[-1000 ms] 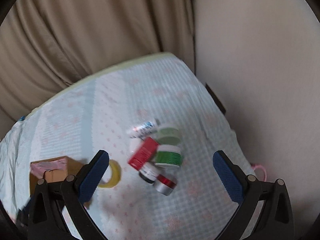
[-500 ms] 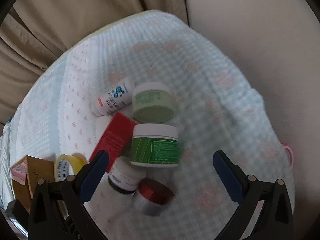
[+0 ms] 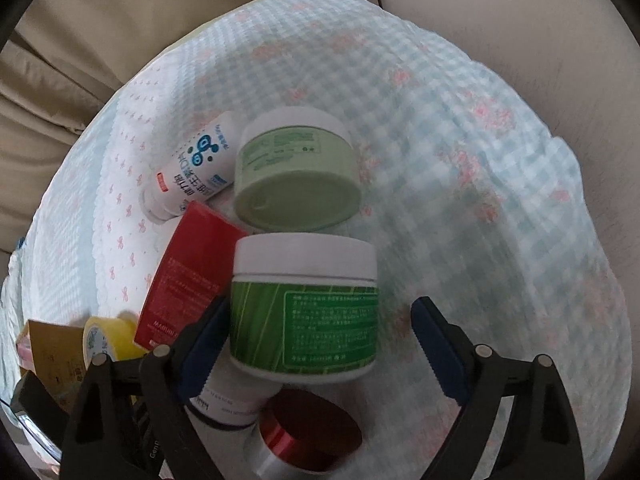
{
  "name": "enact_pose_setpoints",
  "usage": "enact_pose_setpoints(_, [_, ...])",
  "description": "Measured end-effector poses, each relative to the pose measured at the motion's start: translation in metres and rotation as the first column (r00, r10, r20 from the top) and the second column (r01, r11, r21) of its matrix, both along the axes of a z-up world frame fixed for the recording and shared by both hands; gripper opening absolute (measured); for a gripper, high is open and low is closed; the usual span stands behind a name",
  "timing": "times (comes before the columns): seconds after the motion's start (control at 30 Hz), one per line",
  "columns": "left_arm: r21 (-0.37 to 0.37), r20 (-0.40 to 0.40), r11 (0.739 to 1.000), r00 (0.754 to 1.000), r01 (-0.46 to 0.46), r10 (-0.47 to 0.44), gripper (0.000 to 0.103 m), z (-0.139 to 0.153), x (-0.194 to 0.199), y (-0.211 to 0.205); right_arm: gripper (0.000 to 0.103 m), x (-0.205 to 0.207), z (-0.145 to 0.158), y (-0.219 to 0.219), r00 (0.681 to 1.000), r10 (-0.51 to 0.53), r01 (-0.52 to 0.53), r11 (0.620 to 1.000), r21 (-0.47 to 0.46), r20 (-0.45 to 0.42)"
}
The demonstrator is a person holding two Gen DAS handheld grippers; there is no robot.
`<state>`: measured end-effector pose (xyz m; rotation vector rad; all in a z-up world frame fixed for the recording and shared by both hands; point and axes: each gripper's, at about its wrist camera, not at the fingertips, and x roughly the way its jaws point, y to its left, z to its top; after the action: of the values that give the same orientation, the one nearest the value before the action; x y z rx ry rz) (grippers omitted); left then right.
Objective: Organize rigid objects
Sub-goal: 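Grasp the yellow tape roll with the left gripper while the right grasps the green-labelled jar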
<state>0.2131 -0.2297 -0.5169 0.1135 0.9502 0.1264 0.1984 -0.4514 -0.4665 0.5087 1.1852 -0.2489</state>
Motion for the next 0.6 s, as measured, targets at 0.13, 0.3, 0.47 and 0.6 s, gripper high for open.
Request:
enact_pose_setpoints(0.13, [-0.034,-0.008,0.999,1.000,-0.002,0.001,0.100,0.001,0.005,0.006,0.079,0.004,-0.005,-0.001,1.000,-0.030,0.029,0.999,0.034,0.005])
enact_pose_setpoints(0.3, [-0.066,-0.012,0.998,1.000,0.004,-0.005,0.099,0.001,0.007,0.009,0.066,0.009,-0.006,0.004,1.000,-0.026,0.026,0.998,0.053,0.012])
enact_pose_setpoints(0.47, [-0.066,-0.012,0.998,1.000,0.012,-0.012,0.099,0.003,0.006,0.010,0.066,0.010,-0.005,0.006,1.000,-0.026,0.025,0.999,0.048,0.015])
enact_pose_setpoints(0.6, [-0.043,0.006,0.999,1.000,0.030,-0.029,0.099,0.013,0.001,0.006,0.066,0.007,-0.001,0.004,0.999,-0.024,0.023,0.999,0.039,0.028])
